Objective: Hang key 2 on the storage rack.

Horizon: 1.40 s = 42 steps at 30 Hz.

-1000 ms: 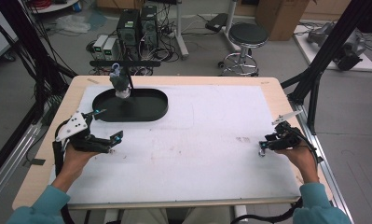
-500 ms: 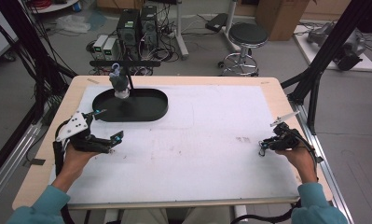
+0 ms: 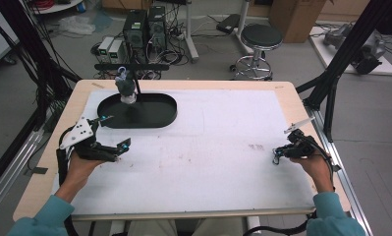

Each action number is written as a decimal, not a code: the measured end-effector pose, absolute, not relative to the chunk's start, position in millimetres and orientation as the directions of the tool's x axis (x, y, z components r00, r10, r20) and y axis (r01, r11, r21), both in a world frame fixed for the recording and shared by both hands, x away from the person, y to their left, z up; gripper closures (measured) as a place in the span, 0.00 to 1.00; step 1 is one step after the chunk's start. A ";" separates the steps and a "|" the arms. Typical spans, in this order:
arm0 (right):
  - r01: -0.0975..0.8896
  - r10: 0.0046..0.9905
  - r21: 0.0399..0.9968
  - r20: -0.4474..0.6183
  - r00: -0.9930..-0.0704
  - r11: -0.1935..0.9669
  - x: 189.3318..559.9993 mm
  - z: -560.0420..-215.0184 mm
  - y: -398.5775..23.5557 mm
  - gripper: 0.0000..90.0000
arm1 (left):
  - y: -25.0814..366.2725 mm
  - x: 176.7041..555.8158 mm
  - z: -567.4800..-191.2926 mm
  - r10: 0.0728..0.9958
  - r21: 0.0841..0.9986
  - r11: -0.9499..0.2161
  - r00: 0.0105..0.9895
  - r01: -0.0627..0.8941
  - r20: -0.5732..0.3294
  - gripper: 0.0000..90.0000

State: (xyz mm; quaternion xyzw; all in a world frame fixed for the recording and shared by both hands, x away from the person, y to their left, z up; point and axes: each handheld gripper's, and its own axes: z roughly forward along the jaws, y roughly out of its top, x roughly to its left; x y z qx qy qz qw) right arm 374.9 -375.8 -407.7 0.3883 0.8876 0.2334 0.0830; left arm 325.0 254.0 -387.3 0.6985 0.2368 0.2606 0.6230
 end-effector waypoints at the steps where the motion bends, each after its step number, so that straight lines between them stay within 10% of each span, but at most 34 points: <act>1: 0.651 0.730 0.480 0.033 -0.683 0.588 374.7 -407.7 -375.5 0.93 | 254.0 324.9 -387.4 0.656 0.993 -0.114 0.752 0.008 0.069 0.02; 21: 0.669 0.749 0.502 0.062 -0.660 0.548 374.3 -404.7 -377.1 0.99 | 254.1 325.6 -387.3 0.658 0.994 -0.106 0.751 0.015 0.059 0.02; 42: 0.450 0.610 0.802 0.139 -0.780 0.392 360.3 -366.2 -343.4 0.99 | 242.7 335.5 -369.7 0.609 0.993 -0.107 0.793 0.050 0.025 0.02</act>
